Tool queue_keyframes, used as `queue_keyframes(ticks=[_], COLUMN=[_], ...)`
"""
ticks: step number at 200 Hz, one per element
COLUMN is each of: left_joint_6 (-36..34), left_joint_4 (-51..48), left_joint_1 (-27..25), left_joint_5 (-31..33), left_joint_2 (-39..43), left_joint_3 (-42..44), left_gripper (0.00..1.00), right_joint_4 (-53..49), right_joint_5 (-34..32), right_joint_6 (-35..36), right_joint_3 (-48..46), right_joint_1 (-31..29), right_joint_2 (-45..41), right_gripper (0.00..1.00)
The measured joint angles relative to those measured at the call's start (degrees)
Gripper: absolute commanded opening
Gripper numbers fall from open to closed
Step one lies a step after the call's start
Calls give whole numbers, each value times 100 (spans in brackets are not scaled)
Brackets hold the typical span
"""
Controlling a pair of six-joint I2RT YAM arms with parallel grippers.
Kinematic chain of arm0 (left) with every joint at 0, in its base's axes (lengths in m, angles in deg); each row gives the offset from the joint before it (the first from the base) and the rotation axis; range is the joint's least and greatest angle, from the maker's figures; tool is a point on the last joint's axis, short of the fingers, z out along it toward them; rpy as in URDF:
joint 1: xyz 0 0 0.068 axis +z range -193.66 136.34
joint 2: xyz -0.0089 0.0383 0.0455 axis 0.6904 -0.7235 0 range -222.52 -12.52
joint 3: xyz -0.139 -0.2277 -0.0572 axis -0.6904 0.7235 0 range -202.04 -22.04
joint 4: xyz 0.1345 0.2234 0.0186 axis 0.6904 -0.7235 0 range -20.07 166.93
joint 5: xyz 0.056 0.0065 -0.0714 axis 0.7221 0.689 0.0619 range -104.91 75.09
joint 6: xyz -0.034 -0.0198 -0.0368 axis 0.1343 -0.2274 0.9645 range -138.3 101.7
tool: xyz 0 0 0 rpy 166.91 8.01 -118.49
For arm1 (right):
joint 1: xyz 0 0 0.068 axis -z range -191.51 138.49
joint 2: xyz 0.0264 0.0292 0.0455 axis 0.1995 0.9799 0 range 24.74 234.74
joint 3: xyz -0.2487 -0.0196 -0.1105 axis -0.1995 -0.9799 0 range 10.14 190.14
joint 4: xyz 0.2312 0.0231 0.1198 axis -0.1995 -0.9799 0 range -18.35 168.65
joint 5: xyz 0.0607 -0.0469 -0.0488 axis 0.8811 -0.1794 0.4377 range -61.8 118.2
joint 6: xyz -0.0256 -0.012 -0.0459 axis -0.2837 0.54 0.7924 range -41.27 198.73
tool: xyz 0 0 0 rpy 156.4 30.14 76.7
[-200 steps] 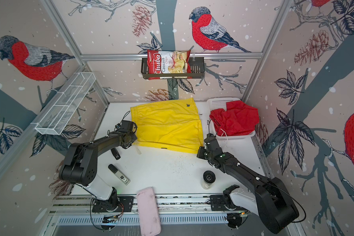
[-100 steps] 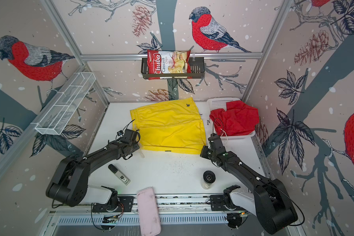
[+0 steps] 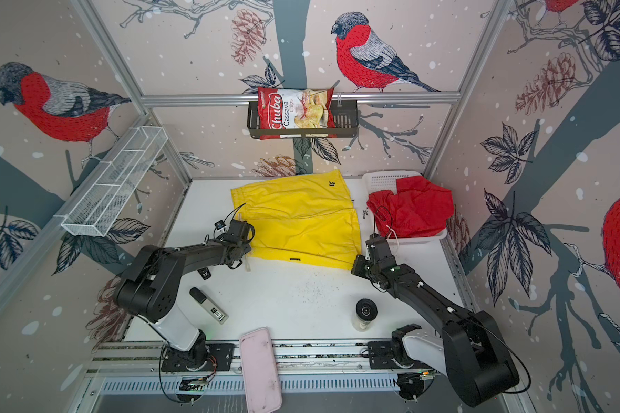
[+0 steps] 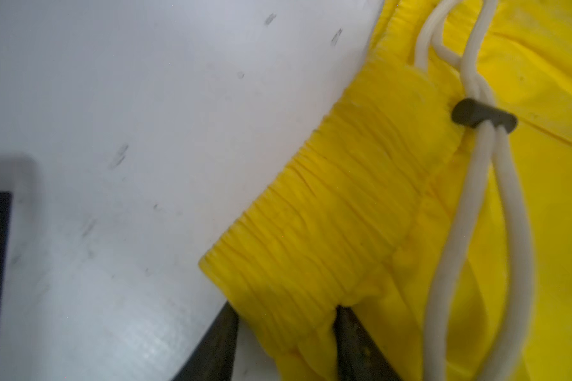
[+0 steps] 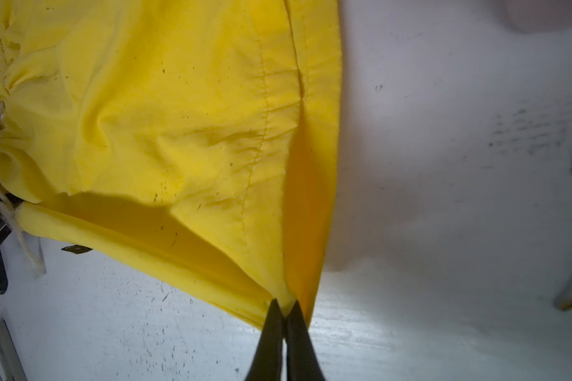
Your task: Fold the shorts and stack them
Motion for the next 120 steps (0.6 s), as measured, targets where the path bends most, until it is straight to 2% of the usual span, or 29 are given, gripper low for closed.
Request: queue_keyframes(ticks=[4,29,54,74,120], left_joint_6=[-2,0,2,-39,-131], left_joint_4=[46,-66,-918,-1644,-2627], left_joint_1=[0,-22,-22,-31,-39], left_joint_5=[-13,-155,-496,-612,-754], left_joint_2=[-70,-236,-96,350,1628], left_joint_3=[-63,-404,-737,-931,-935], left_gripper=[0,0,0,0,0], right_joint_4=[-2,-76,-304,-487,-647], right_joint_5=[2,-11,-129,-199,-76], right_joint_6=[0,2,9,35,140], right_joint_3=[7,68,192,299,424], right_joint_1=[0,44,151,334,702], right_joint_2=[7,0,-111,-297,-601], right_gripper=[0,0,0,0,0])
